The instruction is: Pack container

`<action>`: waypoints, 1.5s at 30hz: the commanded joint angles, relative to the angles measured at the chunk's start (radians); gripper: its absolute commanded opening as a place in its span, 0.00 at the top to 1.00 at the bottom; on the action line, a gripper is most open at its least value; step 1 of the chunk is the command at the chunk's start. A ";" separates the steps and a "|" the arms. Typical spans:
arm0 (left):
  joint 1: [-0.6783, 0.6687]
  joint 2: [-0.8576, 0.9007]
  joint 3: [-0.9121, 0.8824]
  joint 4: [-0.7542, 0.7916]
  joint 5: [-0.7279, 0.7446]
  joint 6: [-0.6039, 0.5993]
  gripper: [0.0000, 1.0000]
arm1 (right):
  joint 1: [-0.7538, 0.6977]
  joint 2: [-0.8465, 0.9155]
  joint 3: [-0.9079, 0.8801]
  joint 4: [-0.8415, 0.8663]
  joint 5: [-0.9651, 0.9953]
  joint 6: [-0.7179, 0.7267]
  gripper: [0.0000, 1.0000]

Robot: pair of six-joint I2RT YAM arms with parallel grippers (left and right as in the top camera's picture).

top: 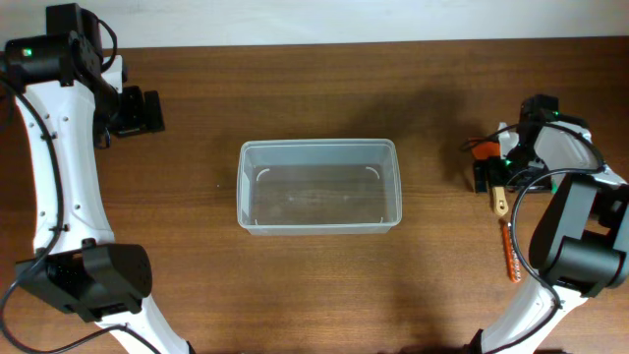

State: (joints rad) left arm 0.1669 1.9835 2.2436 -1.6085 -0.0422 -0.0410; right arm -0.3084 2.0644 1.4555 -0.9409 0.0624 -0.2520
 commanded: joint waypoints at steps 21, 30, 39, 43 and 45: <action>0.006 -0.004 0.010 -0.002 -0.008 0.012 0.01 | 0.008 0.006 -0.010 0.012 -0.005 -0.005 0.08; 0.006 -0.004 0.010 -0.002 -0.007 0.012 0.01 | 0.007 0.007 -0.019 0.021 -0.005 -0.021 0.08; 0.006 -0.004 0.010 -0.002 -0.007 0.012 0.01 | 0.007 0.007 -0.020 0.036 -0.005 -0.024 0.04; 0.006 -0.004 0.010 -0.002 -0.007 0.012 0.01 | 0.006 0.012 -0.020 0.038 -0.006 -0.024 0.04; 0.006 -0.004 0.010 -0.002 -0.007 0.012 0.01 | 0.006 0.019 -0.020 0.037 -0.006 -0.024 0.04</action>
State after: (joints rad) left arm 0.1669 1.9835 2.2436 -1.6089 -0.0422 -0.0410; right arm -0.3042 2.0655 1.4422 -0.9070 0.0624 -0.2703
